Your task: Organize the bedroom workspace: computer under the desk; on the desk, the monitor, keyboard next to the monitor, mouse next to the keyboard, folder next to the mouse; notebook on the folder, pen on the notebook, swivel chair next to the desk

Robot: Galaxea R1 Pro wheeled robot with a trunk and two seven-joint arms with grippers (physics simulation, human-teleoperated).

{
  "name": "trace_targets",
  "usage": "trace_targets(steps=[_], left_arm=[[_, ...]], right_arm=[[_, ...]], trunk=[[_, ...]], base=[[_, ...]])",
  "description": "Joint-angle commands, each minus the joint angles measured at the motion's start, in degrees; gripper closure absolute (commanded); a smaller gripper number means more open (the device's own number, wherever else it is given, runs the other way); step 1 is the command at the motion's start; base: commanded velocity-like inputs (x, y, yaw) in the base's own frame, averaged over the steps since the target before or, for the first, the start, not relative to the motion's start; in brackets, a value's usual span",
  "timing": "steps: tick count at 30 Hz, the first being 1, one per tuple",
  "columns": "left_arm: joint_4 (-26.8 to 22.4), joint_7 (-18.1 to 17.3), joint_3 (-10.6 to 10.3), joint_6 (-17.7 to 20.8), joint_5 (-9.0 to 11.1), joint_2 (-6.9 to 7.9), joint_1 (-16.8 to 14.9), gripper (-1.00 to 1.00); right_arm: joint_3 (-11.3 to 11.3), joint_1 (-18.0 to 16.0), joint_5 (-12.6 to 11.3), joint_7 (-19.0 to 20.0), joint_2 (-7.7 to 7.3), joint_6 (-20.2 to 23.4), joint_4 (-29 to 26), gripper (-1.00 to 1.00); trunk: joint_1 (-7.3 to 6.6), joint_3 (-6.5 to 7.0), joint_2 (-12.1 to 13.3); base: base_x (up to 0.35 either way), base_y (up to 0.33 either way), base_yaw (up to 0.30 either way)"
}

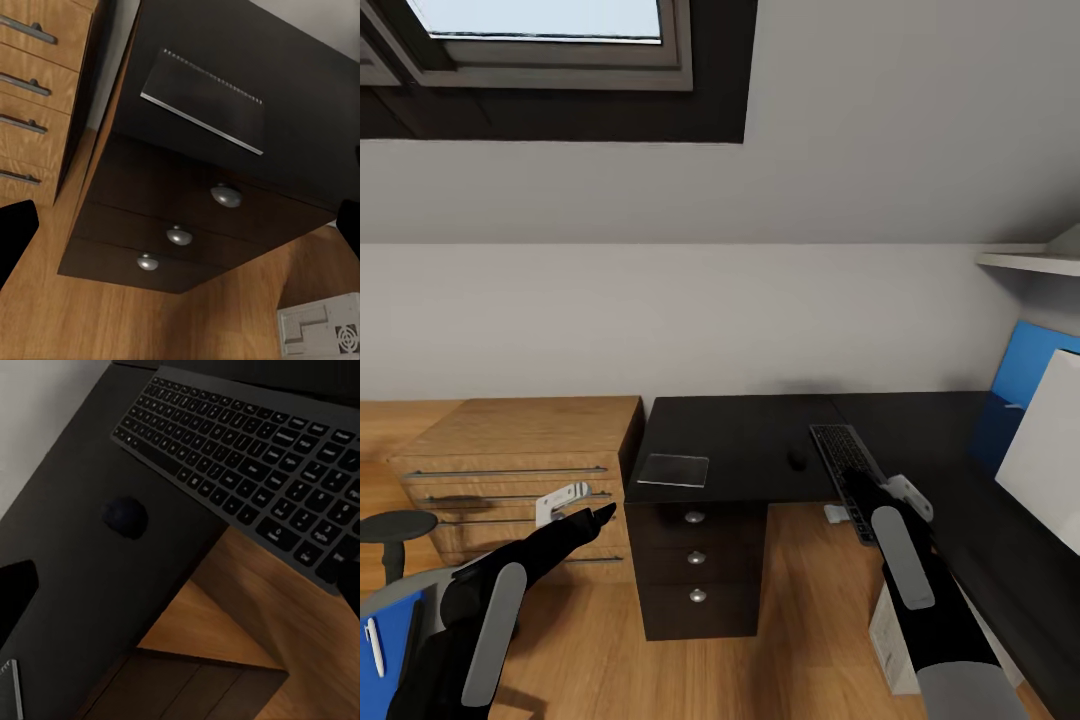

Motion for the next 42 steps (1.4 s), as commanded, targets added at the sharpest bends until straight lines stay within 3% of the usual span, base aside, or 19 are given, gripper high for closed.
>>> trace_targets(steps=[1,14,16,21,22,27,28,32,33,36,37,42], left_arm=[[-0.1,0.2,0.1,0.3,0.5,-0.05,-0.1,-1.00],[-0.1,0.2,0.1,0.4,0.5,-0.05,-0.1,-1.00],[1.0,0.4,-1.3,0.4,0.5,0.02,-0.1,-1.00],[1.7,0.5,-1.7,0.4,0.4,0.05,-0.1,-1.00],[1.9,0.5,-1.7,0.4,0.4,0.05,-0.1,-1.00],[1.9,0.4,-1.7,0.3,0.4,0.06,-0.1,-1.00],[1.9,0.4,-1.7,0.3,0.4,0.11,-0.1,-1.00],[1.9,0.4,-1.7,0.3,0.4,0.12,-0.1,-1.00],[1.9,0.5,-1.7,0.3,0.4,0.17,-0.1,-1.00],[1.8,0.5,-1.7,0.3,0.4,0.20,-0.1,-1.00],[1.8,0.5,-1.7,0.3,0.4,0.21,-0.1,-1.00],[1.8,0.5,-1.6,0.3,0.3,0.27,-0.1,-1.00]], right_arm=[[-0.1,0.0,-0.3,-0.2,0.02,0.3,-0.1,-1.00],[-0.1,0.0,-0.3,0.1,0.22,0.4,-0.3,-1.00],[0.0,0.0,-0.2,0.1,0.25,0.1,-0.2,-1.00],[1.0,0.0,0.1,-0.2,0.37,-0.2,-0.1,-1.00],[4.7,0.0,0.1,-0.3,0.34,-0.2,-0.1,-1.00],[6.3,0.0,0.5,-0.3,0.32,-0.2,-0.1,-1.00],[7.9,0.0,0.9,-0.3,0.32,-0.2,-0.1,-1.00],[10.3,0.0,1.0,-0.2,0.32,-0.2,-0.2,-1.00],[14.4,0.0,1.1,-0.3,0.32,-0.2,-0.2,-1.00],[17.4,0.0,1.3,-0.3,0.30,-0.3,-0.2,-1.00],[21.1,0.0,2.9,-0.1,0.25,-0.3,-0.2,-1.00],[23.0,0.0,4.3,-0.1,0.33,-0.3,-0.2,-1.00]], trunk=[[0.00,-0.07,0.0],[0.00,-0.07,0.0],[0.00,-0.07,0.0],[0.00,-0.07,0.0],[0.00,-0.09,0.0],[0.00,-0.23,0.0],[0.00,-0.26,0.0],[0.00,-0.33,0.0],[0.00,-0.33,0.0],[0.00,-0.34,0.0],[0.00,-0.34,0.0],[0.00,-0.34,0.0]], base=[[0.000,0.000,0.000],[0.000,0.000,0.000],[0.000,0.000,0.035],[0.062,0.000,0.192],[0.302,0.000,0.268],[0.313,0.000,0.268],[0.320,0.000,0.163],[0.321,0.000,0.093],[0.321,0.000,0.018],[0.321,0.000,0.011],[0.321,0.000,0.001],[0.314,0.000,0.002]])
